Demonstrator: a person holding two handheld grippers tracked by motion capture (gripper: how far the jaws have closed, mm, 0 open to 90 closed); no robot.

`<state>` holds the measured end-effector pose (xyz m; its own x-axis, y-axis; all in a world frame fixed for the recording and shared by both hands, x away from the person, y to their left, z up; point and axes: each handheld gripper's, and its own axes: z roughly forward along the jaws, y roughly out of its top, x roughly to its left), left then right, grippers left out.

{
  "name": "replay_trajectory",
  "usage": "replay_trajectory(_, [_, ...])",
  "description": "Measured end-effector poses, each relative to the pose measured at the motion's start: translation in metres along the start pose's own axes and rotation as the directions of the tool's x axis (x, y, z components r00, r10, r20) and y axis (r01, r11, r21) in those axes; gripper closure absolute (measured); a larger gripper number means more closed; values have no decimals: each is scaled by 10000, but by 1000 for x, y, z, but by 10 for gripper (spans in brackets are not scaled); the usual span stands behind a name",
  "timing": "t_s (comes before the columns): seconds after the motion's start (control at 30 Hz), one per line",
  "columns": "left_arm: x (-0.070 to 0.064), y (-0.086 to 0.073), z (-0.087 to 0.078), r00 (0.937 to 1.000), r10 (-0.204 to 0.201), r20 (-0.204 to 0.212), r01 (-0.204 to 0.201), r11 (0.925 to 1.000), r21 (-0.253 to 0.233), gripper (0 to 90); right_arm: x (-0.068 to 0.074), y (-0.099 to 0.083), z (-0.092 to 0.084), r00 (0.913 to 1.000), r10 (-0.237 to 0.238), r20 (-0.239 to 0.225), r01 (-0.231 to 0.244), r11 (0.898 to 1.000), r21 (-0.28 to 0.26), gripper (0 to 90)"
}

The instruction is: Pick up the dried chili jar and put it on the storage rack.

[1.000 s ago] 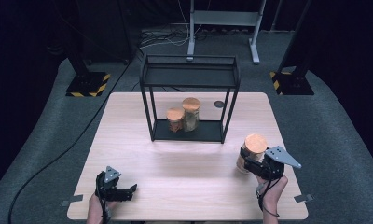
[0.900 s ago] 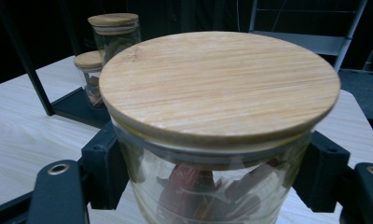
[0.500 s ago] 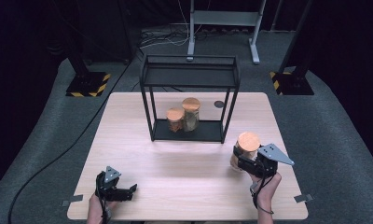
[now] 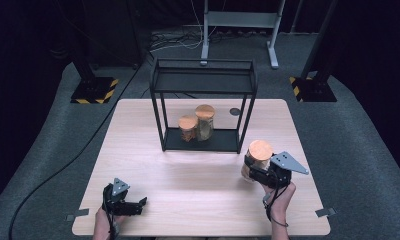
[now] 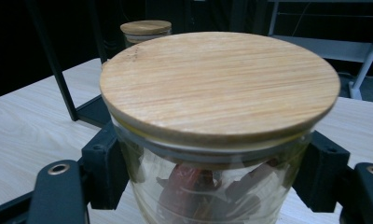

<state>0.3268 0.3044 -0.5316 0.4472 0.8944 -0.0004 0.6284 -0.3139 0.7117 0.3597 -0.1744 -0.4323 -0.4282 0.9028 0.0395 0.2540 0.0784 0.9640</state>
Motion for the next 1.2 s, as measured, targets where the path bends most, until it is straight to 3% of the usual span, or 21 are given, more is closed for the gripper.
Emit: replay_trajectory(1.2, [0, 0, 0, 10000, -4, -7, 4, 10000, -4, 0, 18, 8, 33, 9979, -222, -615, 236, 9995, 220, 241])
